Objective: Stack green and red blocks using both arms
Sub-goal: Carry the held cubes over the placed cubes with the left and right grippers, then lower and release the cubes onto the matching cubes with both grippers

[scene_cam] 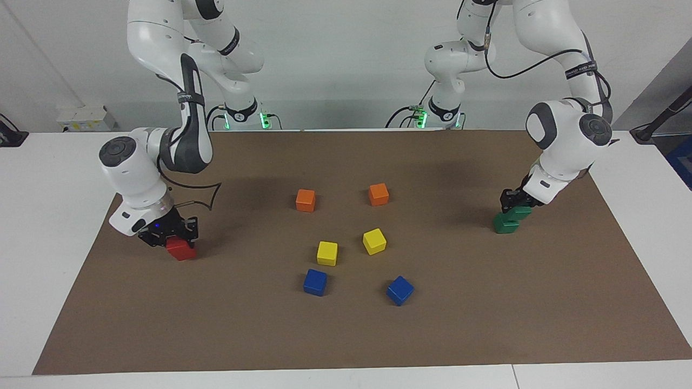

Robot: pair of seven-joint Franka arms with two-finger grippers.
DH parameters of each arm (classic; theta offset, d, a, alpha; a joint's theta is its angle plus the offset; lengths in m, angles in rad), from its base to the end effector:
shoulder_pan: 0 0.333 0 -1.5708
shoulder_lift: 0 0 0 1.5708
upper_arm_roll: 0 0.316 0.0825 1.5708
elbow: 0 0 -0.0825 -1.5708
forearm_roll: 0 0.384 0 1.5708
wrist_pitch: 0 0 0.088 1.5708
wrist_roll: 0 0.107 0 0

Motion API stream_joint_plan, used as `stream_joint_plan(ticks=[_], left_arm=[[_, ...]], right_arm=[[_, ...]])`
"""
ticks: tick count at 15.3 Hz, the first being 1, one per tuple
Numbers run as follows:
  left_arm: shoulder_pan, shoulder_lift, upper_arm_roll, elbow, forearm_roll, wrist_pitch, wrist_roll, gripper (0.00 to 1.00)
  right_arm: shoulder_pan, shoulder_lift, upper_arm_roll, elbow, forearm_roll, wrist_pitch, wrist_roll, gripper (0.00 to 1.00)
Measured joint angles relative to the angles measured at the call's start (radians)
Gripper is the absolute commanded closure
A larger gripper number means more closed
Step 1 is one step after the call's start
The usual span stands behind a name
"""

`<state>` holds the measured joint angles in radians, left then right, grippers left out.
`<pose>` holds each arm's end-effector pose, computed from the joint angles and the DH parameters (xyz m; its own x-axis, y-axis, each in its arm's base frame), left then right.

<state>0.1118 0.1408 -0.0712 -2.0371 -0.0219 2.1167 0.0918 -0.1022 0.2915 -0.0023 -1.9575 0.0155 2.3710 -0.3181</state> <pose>0.5693 0.0229 0.3710 0.9975 -0.0398 -0.0582 -0.0379 -0.9987 0.0334 0.6176 -0.0645 0.3398 0.9721 0.2020 0.1191 0.2002 -0.9794 0.0272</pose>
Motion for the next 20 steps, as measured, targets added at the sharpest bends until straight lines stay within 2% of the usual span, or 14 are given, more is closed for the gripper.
stream_joint_plan(ticks=[2, 3, 4, 5, 12, 15, 20], left_arm=[[0.000, 0.000, 0.000, -0.015, 0.000, 0.016, -0.002, 1.00], [0.000, 0.000, -0.001, -0.022, -0.001, 0.025, -0.003, 1.00], [-0.001, 0.000, -0.002, -0.028, -0.001, 0.032, -0.004, 1.00], [-0.001, 0.000, -0.002, -0.032, -0.001, 0.035, -0.005, 1.00], [-0.001, 0.000, -0.003, -0.049, -0.001, 0.056, -0.005, 1.00], [-0.001, 0.000, -0.002, -0.054, -0.001, 0.063, -0.005, 0.88], [-0.001, 0.000, -0.002, -0.054, -0.001, 0.065, -0.005, 0.84]], right_arm=[[0.000, -0.005, 0.000, -0.011, 0.001, 0.013, 0.000, 1.00], [0.000, -0.009, 0.000, -0.018, 0.001, 0.023, 0.000, 0.87], [0.000, -0.013, 0.000, -0.025, 0.001, 0.031, 0.000, 0.50], [0.000, -0.017, 0.000, -0.032, 0.001, 0.034, 0.000, 0.01], [0.000, -0.022, -0.001, -0.056, 0.001, 0.037, 0.000, 0.00], [-0.001, -0.022, -0.002, -0.057, 0.001, 0.038, 0.000, 0.00], [-0.001, -0.031, -0.002, -0.055, 0.001, 0.037, 0.000, 0.00]])
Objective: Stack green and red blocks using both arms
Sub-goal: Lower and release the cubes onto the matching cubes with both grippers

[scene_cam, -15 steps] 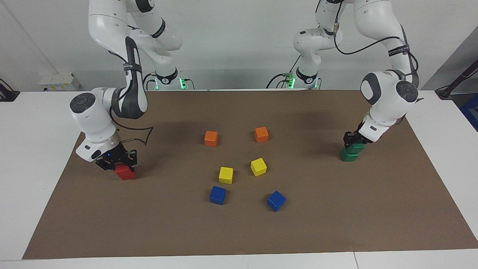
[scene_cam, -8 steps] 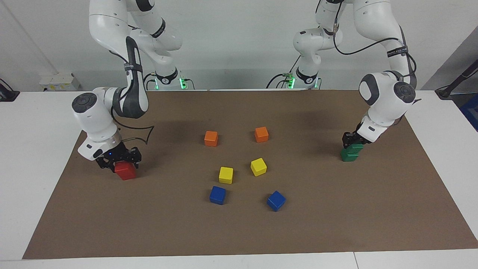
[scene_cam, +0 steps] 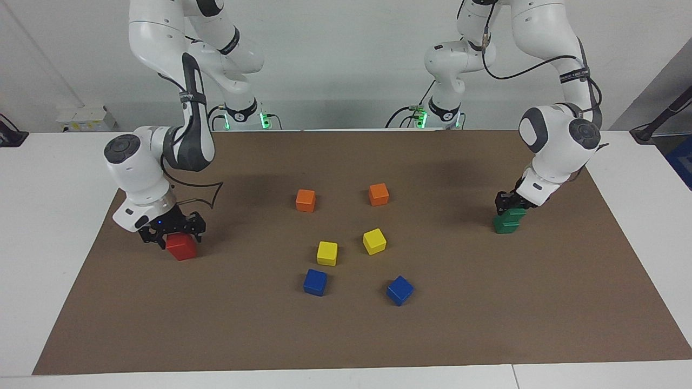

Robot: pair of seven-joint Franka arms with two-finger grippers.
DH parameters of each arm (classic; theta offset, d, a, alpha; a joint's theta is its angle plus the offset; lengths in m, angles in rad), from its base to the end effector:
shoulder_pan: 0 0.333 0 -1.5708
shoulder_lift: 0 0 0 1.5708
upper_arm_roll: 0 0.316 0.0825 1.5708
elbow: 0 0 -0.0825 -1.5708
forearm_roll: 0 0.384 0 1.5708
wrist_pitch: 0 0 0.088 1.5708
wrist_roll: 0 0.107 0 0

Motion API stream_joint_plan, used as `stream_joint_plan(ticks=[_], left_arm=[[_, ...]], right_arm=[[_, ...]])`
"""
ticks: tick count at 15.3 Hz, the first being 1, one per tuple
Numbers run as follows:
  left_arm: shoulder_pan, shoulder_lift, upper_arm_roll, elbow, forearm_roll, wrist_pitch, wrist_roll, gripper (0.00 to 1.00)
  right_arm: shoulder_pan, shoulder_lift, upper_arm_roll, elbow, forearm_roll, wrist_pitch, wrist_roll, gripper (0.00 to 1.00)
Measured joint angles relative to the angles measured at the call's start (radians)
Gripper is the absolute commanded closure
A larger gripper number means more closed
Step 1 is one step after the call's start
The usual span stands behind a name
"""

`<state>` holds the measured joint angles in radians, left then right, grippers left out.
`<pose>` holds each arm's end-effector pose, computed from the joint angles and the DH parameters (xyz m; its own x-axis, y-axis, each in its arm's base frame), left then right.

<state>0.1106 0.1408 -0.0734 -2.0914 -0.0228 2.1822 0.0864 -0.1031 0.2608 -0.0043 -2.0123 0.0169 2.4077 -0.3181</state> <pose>0.5619 0.0207 0.3525 0.9982 -0.0359 -0.0472 -0.0344 -0.9989 0.0325 0.6057 -0.0651 0.3377 0.9714 0.1981 0.1311 0.1957 -0.9802 0.0307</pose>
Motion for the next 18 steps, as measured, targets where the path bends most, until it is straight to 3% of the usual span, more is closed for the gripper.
stream_joint_plan(ticks=[2, 6, 8, 9, 11, 18], left_arm=[[0.000, 0.000, 0.000, 0.000, 0.000, 0.001, 0.000, 0.83], [0.000, 0.000, 0.001, 0.000, 0.000, 0.005, 0.000, 0.83], [0.000, 0.000, 0.002, -0.001, 0.000, 0.006, 0.000, 0.72], [0.000, 0.000, 0.002, -0.001, 0.000, 0.006, 0.000, 0.54], [0.000, 0.000, 0.002, -0.001, 0.000, 0.007, 0.000, 0.00], [0.000, 0.000, 0.002, -0.001, 0.000, 0.008, -0.001, 0.00]], right_arm=[[0.001, -0.028, 0.003, 0.026, 0.000, -0.053, 0.000, 0.00], [0.003, -0.119, 0.030, 0.196, 0.003, -0.359, 0.025, 0.00], [0.005, -0.160, 0.049, 0.270, 0.003, -0.505, 0.068, 0.00], [0.006, -0.176, 0.056, 0.293, 0.003, -0.563, 0.094, 0.00], [0.012, -0.203, 0.063, 0.319, 0.003, -0.660, 0.124, 0.00], [0.027, -0.285, 0.063, 0.331, -0.006, -0.848, 0.152, 0.00]])
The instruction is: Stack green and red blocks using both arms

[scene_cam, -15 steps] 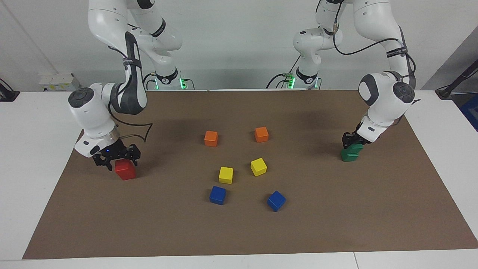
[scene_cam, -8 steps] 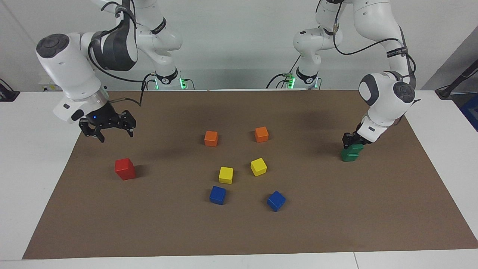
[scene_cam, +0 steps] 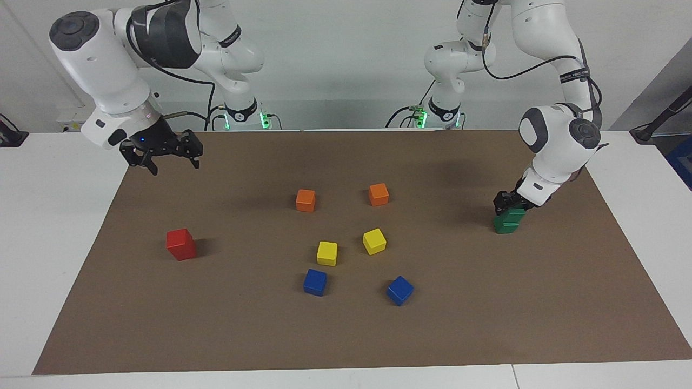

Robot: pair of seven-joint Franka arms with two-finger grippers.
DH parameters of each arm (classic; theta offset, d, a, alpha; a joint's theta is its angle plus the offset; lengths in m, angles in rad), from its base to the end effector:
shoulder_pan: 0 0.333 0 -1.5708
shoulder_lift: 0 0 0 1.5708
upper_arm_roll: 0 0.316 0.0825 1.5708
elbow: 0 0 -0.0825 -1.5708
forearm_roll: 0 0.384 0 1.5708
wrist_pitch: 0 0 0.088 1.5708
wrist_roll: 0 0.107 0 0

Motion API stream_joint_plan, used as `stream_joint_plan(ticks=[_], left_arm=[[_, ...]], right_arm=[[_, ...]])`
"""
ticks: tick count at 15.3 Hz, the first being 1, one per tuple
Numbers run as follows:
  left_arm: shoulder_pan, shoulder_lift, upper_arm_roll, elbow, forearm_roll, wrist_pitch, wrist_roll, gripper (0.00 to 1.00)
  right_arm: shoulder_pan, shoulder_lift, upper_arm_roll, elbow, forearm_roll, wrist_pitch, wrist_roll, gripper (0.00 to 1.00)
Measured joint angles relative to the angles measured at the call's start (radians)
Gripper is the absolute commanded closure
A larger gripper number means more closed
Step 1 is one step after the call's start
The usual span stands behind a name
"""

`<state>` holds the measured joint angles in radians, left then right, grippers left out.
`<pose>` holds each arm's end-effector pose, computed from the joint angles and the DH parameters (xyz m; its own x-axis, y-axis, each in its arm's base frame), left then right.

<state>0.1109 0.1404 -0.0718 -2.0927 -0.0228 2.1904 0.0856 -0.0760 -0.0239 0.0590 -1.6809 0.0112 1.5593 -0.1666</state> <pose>0.5624 0.0218 0.3528 0.9987 -0.0330 -0.0400 -0.0317 -0.9990 0.0315 0.5417 -0.0077 0.5849 0.9843 0.1491 -0.0946 0.1473 -0.9888 -0.0258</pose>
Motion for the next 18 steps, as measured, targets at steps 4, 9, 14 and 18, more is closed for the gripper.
stream_joint_plan(ticks=[4, 9, 14, 18], left_arm=[[0.000, -0.031, -0.001, 0.048, 0.000, -0.080, 0.000, 0.00], [-0.001, -0.102, -0.002, 0.232, 0.007, -0.365, 0.000, 0.00], [-0.002, -0.220, -0.034, 0.297, 0.022, -0.507, 0.000, 0.00], [-0.002, -0.239, -0.053, 0.282, 0.022, -0.519, 0.000, 0.00]], right_arm=[[0.000, -0.008, 0.000, 0.000, -0.001, 0.000, 0.000, 0.00], [-0.005, -0.008, -0.002, 0.000, -0.001, 0.000, 0.001, 0.00], [-0.006, -0.008, -0.001, 0.000, -0.021, 0.043, 0.039, 0.00], [-0.003, -0.008, 0.001, -0.001, -0.032, 0.087, 0.056, 0.00]])
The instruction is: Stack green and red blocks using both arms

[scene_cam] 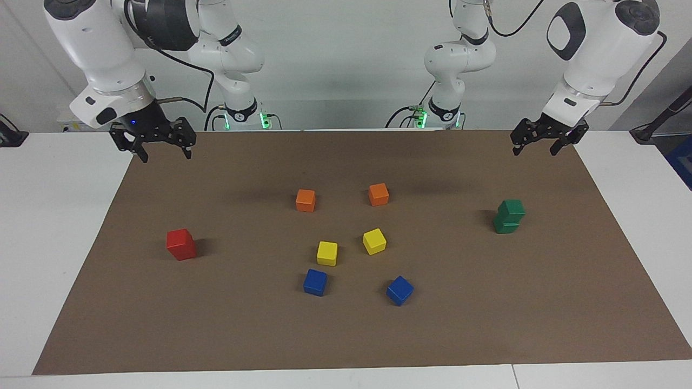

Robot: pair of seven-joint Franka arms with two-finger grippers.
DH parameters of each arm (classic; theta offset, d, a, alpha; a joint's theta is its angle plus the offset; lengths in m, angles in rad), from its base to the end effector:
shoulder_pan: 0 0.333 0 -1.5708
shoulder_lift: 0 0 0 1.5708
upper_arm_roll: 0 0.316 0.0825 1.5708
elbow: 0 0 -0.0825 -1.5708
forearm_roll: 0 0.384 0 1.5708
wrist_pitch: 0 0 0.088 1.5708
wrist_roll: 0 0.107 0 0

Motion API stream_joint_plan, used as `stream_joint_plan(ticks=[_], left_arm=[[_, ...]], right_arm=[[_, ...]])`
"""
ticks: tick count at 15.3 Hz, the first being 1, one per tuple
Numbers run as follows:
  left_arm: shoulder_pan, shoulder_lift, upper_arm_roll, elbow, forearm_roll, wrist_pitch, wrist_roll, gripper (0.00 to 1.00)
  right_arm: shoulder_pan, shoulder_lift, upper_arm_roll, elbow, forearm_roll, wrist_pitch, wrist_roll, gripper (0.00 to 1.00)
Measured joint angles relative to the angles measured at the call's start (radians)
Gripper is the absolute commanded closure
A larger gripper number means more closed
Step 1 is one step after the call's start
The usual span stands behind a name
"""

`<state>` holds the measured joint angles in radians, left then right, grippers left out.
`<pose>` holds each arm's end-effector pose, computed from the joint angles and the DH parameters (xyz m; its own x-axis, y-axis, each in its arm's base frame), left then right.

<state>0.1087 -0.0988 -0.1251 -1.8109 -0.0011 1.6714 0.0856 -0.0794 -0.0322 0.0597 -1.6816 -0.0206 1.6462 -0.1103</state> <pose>0.5264 -0.0114 0.5723 0.9940 -0.1006 -0.0423 -0.1010 -0.9949 -0.0076 0.5491 -0.0124 0.5963 0.9957 0.0920 -0.0057 0.0921 -0.9955 0.0220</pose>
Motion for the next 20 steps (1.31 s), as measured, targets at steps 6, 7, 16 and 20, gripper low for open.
stream_joint_plan(ticks=[6, 7, 16, 20], left_arm=[[-0.011, 0.038, 0.000, 0.046, 0.000, 0.003, 0.000, 0.00], [-0.023, 0.048, 0.004, 0.059, 0.000, 0.002, -0.005, 0.00], [-0.067, 0.055, 0.023, 0.021, 0.000, -0.008, -0.026, 0.00], [-0.080, 0.053, 0.038, 0.021, 0.000, -0.008, -0.026, 0.00]], right_arm=[[0.093, 0.000, -0.068, -0.001, -0.002, 0.000, 0.043, 0.00], [0.122, 0.000, -0.099, -0.001, -0.002, 0.002, 0.043, 0.00], [0.164, 0.003, -0.159, -0.010, -0.002, 0.011, 0.043, 0.00], [0.164, 0.003, -0.158, -0.010, -0.002, 0.011, 0.043, 0.00]])
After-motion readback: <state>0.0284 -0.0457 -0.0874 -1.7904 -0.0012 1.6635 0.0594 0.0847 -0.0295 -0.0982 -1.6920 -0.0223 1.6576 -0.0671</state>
